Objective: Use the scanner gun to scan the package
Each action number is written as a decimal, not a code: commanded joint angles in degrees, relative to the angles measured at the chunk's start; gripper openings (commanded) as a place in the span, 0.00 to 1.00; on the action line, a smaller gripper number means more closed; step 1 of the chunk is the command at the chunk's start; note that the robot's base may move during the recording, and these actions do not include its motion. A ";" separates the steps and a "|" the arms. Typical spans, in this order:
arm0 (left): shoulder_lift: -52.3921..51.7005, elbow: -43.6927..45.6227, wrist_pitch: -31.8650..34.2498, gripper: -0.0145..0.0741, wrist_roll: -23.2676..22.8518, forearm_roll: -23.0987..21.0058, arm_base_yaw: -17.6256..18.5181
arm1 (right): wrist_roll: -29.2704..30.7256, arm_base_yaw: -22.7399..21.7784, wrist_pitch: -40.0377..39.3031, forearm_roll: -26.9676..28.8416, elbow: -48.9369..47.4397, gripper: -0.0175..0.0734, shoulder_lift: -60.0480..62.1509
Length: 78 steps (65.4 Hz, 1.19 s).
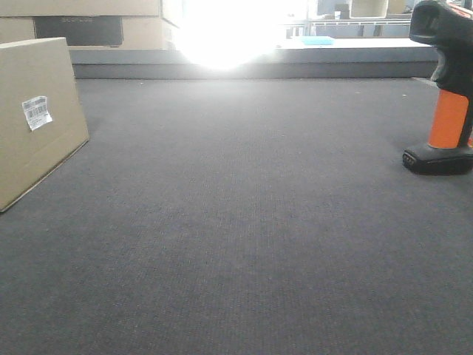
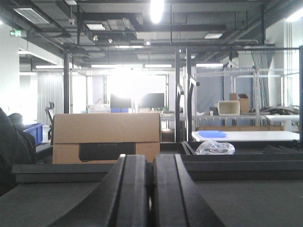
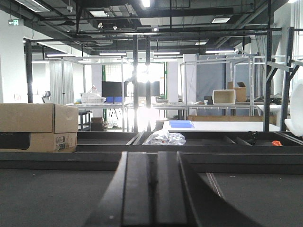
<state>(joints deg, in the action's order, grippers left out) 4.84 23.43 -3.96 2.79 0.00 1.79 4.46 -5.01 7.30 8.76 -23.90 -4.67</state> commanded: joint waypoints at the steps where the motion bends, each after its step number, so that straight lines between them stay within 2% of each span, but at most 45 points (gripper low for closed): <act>1: 4.02 5.16 -5.20 0.33 -0.49 0.53 0.05 | -0.04 0.09 2.60 -0.28 -3.53 0.19 -3.73; 6: 8.26 8.73 -7.85 0.52 -0.49 0.53 0.05 | -0.04 0.09 2.73 -0.28 -5.34 0.39 -7.24; 10: 12.95 11.55 -9.79 0.68 -0.49 0.53 0.05 | -0.04 0.09 2.73 -0.28 -5.91 0.60 -10.02; 17: 20.06 15.99 -13.46 0.83 -0.49 0.00 0.05 | -0.04 0.09 3.23 -0.28 -5.91 0.83 -13.75; 25: 29.88 22.09 -18.97 0.84 -0.49 0.00 0.86 | -0.04 0.09 3.87 -0.28 -5.91 0.82 -15.93; 34: 40.50 31.74 -28.71 0.84 -0.49 -1.29 2.95 | -0.04 0.09 4.26 -0.28 -5.91 0.82 -16.86; 37: 44.57 35.66 -33.78 0.84 -0.49 -1.29 3.20 | -0.04 0.09 4.67 -0.28 -5.91 0.82 -16.86; 47: 57.61 49.47 -47.82 0.84 -0.59 -1.29 2.93 | -0.04 0.09 4.67 -0.28 -5.91 0.82 -16.86; 56: 69.77 61.08 -58.08 0.84 -1.42 -1.34 0.99 | -0.04 0.70 4.64 -0.28 -5.91 0.82 -16.86; 67: 80.83 70.55 -61.82 0.84 -0.87 -0.98 0.18 | -0.04 0.98 4.64 -0.28 -5.91 0.82 -16.86; 78: 88.79 74.21 -64.92 0.84 -0.77 -0.98 0.18 | -0.04 0.98 4.64 -0.28 -5.91 0.82 -16.86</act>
<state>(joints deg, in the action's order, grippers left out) 90.82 96.31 -67.32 1.81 -0.67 2.11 4.46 -4.25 12.54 8.76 -29.39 -21.33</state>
